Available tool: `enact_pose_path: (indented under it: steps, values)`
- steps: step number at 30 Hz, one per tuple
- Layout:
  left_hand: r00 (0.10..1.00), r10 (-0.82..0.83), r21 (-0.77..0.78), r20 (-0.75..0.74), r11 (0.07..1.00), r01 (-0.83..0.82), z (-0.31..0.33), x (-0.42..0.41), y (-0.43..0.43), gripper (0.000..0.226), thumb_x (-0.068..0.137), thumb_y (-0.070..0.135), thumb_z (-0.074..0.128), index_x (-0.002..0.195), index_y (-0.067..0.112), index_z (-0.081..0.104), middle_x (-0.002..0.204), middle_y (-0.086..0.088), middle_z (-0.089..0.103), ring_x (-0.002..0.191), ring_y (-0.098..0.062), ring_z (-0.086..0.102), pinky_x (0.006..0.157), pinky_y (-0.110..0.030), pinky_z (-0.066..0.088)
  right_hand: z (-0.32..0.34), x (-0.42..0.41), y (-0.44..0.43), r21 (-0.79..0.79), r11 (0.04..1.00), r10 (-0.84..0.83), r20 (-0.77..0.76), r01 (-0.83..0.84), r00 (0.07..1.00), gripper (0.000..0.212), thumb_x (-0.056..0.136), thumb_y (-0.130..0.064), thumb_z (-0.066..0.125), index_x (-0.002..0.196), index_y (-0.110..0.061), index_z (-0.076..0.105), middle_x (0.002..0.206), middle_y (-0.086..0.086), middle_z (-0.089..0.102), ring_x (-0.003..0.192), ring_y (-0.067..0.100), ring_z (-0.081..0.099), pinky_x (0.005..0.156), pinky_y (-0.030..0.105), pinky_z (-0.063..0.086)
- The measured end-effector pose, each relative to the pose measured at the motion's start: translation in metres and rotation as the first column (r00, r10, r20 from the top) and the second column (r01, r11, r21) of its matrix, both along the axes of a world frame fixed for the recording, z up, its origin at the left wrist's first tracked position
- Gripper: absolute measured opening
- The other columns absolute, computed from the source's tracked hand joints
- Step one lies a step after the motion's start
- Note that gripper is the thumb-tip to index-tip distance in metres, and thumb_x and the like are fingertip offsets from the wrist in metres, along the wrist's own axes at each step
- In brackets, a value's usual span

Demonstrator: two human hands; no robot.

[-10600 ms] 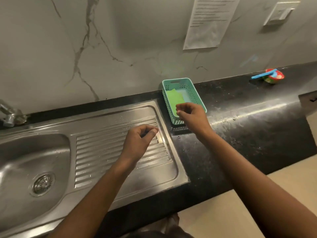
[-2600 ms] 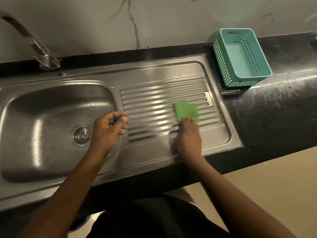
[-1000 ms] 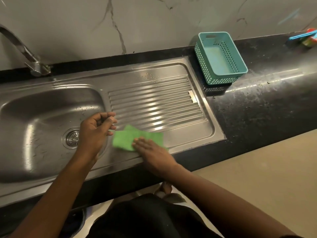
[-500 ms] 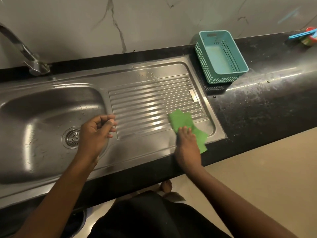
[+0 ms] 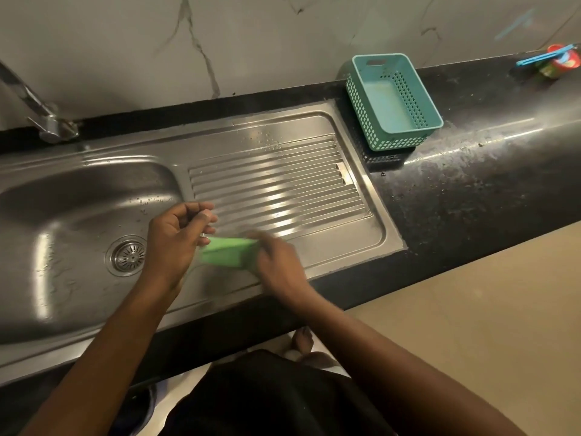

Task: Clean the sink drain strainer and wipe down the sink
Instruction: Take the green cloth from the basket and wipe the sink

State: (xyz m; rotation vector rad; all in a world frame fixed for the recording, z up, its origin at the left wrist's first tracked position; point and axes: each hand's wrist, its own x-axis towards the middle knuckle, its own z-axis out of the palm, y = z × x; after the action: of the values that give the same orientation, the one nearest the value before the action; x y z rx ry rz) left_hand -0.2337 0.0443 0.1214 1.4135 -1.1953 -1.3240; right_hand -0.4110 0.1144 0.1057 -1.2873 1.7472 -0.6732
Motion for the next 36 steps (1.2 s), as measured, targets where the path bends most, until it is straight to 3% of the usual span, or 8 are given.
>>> enact_pose_path:
  steps: [8, 11, 16, 19, 25, 28, 32, 36]
  values:
    - [0.999, -0.038, 0.005, 0.002, 0.999, 0.038, -0.006, -0.010, 0.002, 0.021, 0.088, 0.033, 0.070, 0.107, 0.027, 0.078, 0.099, -0.005, 0.080, 0.085, -0.019, 0.074, 0.072, -0.032, 0.058, 0.000, -0.156, -0.023, -0.099, 0.858, -0.510, -0.052, 0.504, 0.859, 0.044, 0.107, -0.013, 0.042, 0.148, -0.026, 0.047, 0.117, 0.001, 0.068, 0.094, 0.014, 0.072, 0.072, 0.030, 0.064]
    - [0.999, -0.048, 0.012, -0.001, 0.999, 0.048, -0.010, -0.012, 0.003, 0.023, 0.086, 0.038, 0.070, 0.106, 0.030, 0.079, 0.100, -0.003, 0.080, 0.085, -0.018, 0.075, 0.072, -0.031, 0.057, -0.013, -0.191, -0.020, -0.173, 0.917, -0.398, -0.389, 0.358, 0.831, 0.059, 0.099, -0.013, 0.054, 0.154, -0.025, 0.035, 0.134, 0.010, 0.059, 0.118, 0.028, 0.061, 0.096, 0.049, 0.057]
    - [1.000, -0.026, 0.030, -0.011, 0.999, 0.026, -0.014, -0.012, 0.004, 0.029, 0.080, 0.044, 0.070, 0.104, 0.031, 0.079, 0.098, -0.002, 0.081, 0.084, -0.016, 0.074, 0.070, -0.027, 0.057, -0.020, -0.209, -0.022, -0.013, 0.999, 0.008, -0.883, -0.040, 0.470, 0.051, 0.090, -0.019, 0.059, 0.140, -0.019, 0.045, 0.126, 0.015, 0.061, 0.109, 0.036, 0.062, 0.094, 0.052, 0.051]
    - [1.000, -0.011, 0.029, -0.016, 1.000, 0.011, -0.016, -0.010, 0.002, 0.030, 0.079, 0.045, 0.070, 0.104, 0.030, 0.079, 0.098, -0.002, 0.081, 0.083, -0.016, 0.074, 0.068, -0.025, 0.058, -0.010, -0.214, -0.037, -0.045, 0.997, -0.074, -0.772, 0.061, 0.631, 0.050, 0.093, -0.016, 0.060, 0.140, -0.022, 0.043, 0.111, 0.015, 0.063, 0.093, 0.039, 0.067, 0.081, 0.050, 0.055]
    - [1.000, 0.004, 0.034, -0.017, 0.999, -0.004, -0.023, -0.008, -0.003, 0.030, 0.081, 0.045, 0.071, 0.105, 0.030, 0.079, 0.098, -0.001, 0.081, 0.084, -0.017, 0.075, 0.072, -0.032, 0.056, 0.013, -0.224, -0.046, -0.002, 0.933, -0.361, -0.011, 0.361, 0.933, 0.078, 0.096, -0.021, 0.070, 0.163, -0.026, 0.029, 0.155, 0.013, 0.044, 0.133, 0.031, 0.055, 0.108, 0.051, 0.052]
    - [1.000, -0.004, 0.032, -0.003, 0.999, 0.004, -0.027, -0.009, -0.005, 0.030, 0.082, 0.045, 0.070, 0.107, 0.031, 0.079, 0.099, -0.001, 0.081, 0.085, -0.016, 0.075, 0.072, -0.033, 0.056, 0.005, -0.220, -0.040, 0.172, 0.966, -0.155, -0.211, 0.193, 0.965, 0.082, 0.096, -0.035, 0.072, 0.162, -0.018, 0.026, 0.152, 0.018, 0.049, 0.129, 0.036, 0.059, 0.104, 0.055, 0.054]
    - [1.000, -0.018, 0.029, -0.002, 0.999, 0.018, -0.028, -0.010, -0.007, 0.029, 0.084, 0.045, 0.070, 0.108, 0.032, 0.079, 0.100, 0.000, 0.081, 0.085, -0.015, 0.075, 0.072, -0.031, 0.056, -0.004, -0.221, -0.032, 0.262, 0.965, 0.188, -0.769, 0.032, 0.611, 0.068, 0.087, -0.072, 0.062, 0.136, -0.026, 0.060, 0.131, 0.013, 0.059, 0.117, 0.034, 0.060, 0.095, 0.051, 0.055]
    - [1.000, -0.022, 0.028, 0.000, 0.999, 0.022, -0.026, -0.012, -0.009, 0.029, 0.083, 0.046, 0.069, 0.107, 0.032, 0.079, 0.099, 0.000, 0.081, 0.085, -0.016, 0.075, 0.072, -0.031, 0.056, -0.011, -0.224, -0.040, 0.229, 0.958, 0.282, -0.863, -0.172, 0.420, 0.064, 0.089, -0.067, 0.060, 0.136, -0.024, 0.060, 0.152, 0.013, 0.043, 0.139, 0.035, 0.042, 0.112, 0.052, 0.042]
